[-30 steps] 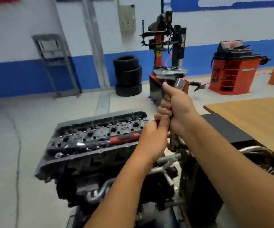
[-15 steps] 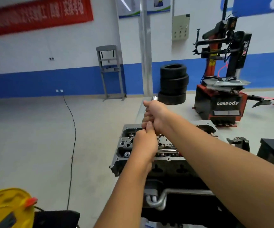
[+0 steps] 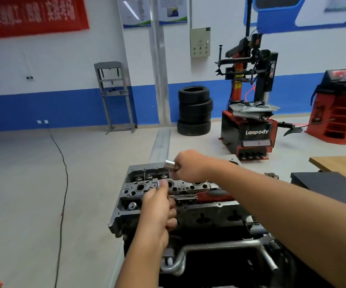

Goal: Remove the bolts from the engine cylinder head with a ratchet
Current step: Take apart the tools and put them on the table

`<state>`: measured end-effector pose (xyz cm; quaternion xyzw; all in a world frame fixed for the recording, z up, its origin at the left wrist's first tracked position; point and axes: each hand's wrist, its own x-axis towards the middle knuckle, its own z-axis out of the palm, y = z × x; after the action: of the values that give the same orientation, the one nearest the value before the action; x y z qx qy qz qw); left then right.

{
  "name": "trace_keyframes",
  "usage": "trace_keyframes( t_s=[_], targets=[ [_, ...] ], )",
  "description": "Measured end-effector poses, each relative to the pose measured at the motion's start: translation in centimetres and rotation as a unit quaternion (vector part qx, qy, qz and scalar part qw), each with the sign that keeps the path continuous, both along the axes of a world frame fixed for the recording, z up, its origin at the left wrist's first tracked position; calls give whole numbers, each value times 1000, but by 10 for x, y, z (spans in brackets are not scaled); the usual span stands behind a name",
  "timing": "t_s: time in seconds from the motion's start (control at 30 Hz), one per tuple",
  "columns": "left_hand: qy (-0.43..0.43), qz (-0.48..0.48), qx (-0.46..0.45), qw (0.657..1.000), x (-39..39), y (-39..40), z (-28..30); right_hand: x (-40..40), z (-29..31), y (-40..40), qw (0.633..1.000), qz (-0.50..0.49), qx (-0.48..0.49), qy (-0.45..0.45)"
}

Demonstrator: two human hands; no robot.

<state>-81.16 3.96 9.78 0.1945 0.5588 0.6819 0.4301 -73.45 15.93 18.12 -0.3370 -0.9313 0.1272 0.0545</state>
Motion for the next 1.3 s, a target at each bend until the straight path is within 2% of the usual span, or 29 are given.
trace_keyframes(
  t_s=[0.13, 0.3, 0.4, 0.47, 0.6, 0.73, 0.83, 0.93, 1.03, 1.07, 1.1, 1.2, 1.3],
  targets=[
    [-7, 22, 4, 1000, 7, 5, -5, 11, -12, 1, 997, 41, 10, -64],
    [0, 58, 14, 998, 13, 5, -6, 10, -26, 7, 996, 57, 66, -32],
    [22, 73, 18, 997, 17, 4, -6, 8, -25, 8, 992, 78, 92, -47],
    [45, 79, 17, 996, 17, 2, -6, 5, -24, 6, 990, 108, 79, -34],
    [56, 143, 23, 988, 8, -11, -11, 0, -30, 1, 990, 135, -7, 28],
    [30, 194, 18, 980, -6, -17, -12, -5, -26, -2, 985, 147, -13, -84],
    [9, 194, 15, 981, -10, -17, -9, -9, -21, -3, 983, 154, 0, -104],
    [-2, 186, 27, 982, -7, -18, -6, -1, -15, -1, 990, 127, -5, -58],
    [-1, 132, 54, 990, 5, -12, 9, 24, -10, 2, 989, 59, -114, 79],
    [12, 104, 60, 993, 13, -7, 18, 35, -11, 0, 971, 29, -178, 155],
    [32, 75, 64, 995, 23, 0, 26, 47, -14, -2, 938, -5, -251, 239],
    [107, -12, 74, 991, 66, 29, 51, 92, -22, -11, 763, -101, -434, 469],
    [150, -98, 98, 979, 131, 64, 64, 154, -26, -12, 612, -179, -450, 625]
  ],
)
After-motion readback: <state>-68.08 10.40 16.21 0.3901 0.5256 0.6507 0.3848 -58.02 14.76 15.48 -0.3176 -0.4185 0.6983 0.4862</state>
